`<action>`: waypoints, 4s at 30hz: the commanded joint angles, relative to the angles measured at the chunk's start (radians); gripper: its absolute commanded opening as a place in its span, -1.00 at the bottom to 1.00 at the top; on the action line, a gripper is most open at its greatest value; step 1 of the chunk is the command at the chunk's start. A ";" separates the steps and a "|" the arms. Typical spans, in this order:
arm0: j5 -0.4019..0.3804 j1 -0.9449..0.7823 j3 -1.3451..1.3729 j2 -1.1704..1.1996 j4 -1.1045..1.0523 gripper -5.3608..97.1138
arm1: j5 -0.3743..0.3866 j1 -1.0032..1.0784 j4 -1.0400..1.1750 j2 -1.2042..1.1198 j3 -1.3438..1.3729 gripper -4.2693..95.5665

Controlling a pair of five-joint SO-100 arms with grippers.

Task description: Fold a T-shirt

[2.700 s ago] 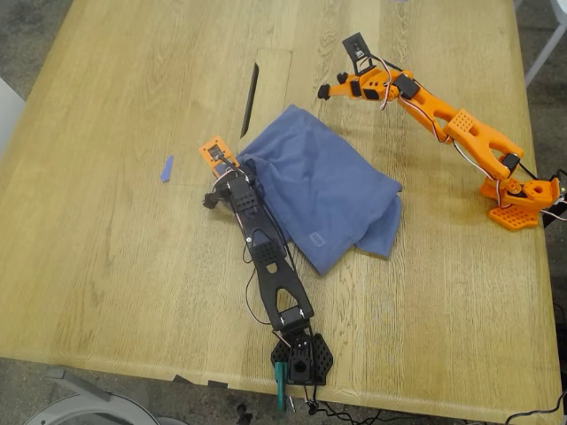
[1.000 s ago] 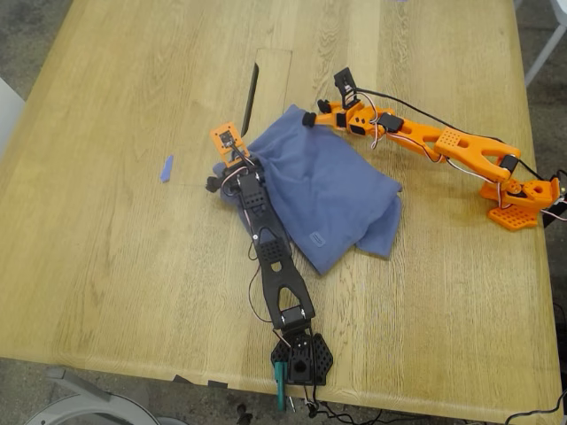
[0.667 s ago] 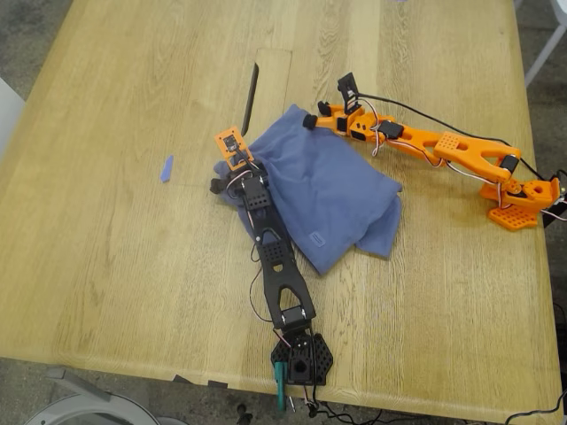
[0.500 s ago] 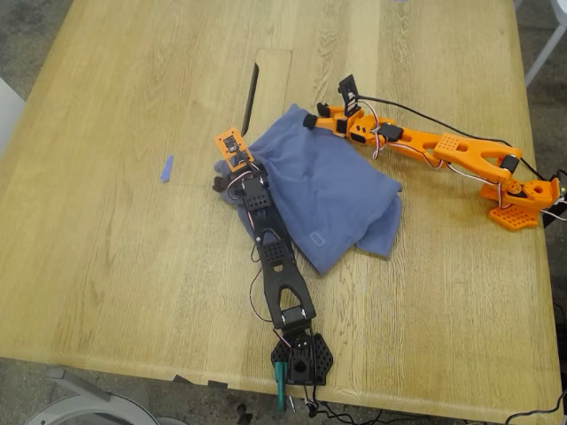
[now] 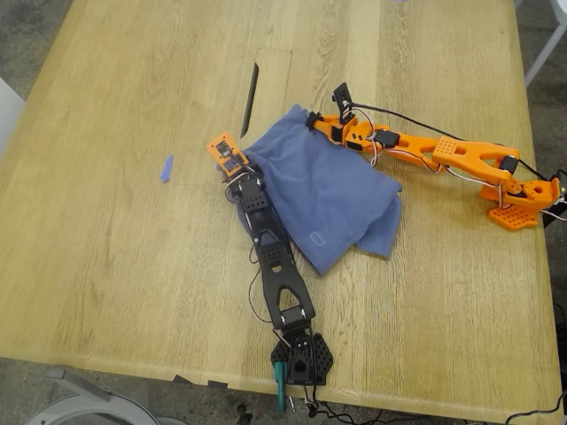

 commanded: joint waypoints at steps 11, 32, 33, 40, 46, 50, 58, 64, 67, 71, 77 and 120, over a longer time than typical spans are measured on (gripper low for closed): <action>-0.031 -0.044 -0.055 0.160 0.028 -0.90 | -0.006 0.058 0.146 0.249 -0.029 -0.91; -0.011 -0.026 -0.055 0.469 0.219 -0.90 | -0.035 -0.041 0.615 0.623 -0.031 -0.91; -0.011 -0.021 -0.055 0.489 0.239 -0.90 | -0.038 -0.044 0.653 0.644 -0.031 -0.91; 0.003 -0.003 -0.055 0.611 0.439 -0.90 | -0.054 -0.041 0.882 0.764 -0.031 -0.91; 0.012 0.017 -0.054 0.667 0.558 -0.90 | -0.054 -0.063 1.028 0.822 -0.031 -0.91; 0.014 0.023 -0.054 0.693 0.629 -0.90 | -0.054 -0.069 1.106 0.856 -0.031 -0.91; 0.018 0.048 -0.038 0.742 0.695 -0.90 | -0.058 -0.080 1.270 0.933 -0.031 -0.92; 0.017 0.097 0.170 0.893 0.696 -0.90 | -0.057 -0.092 1.408 1.006 -0.031 -0.92; 0.017 0.114 0.262 0.962 0.696 -0.90 | -0.057 -0.100 1.503 1.045 -0.031 -0.92; 0.015 0.126 0.445 1.092 0.696 -0.90 | -0.048 -0.107 1.536 1.089 -0.012 -0.92; 0.009 0.156 0.676 1.269 0.696 -0.90 | -0.044 -0.144 1.537 1.197 0.130 -0.92; -0.032 0.750 2.278 2.281 0.371 -0.90 | -0.080 -0.433 1.095 2.375 2.091 -0.92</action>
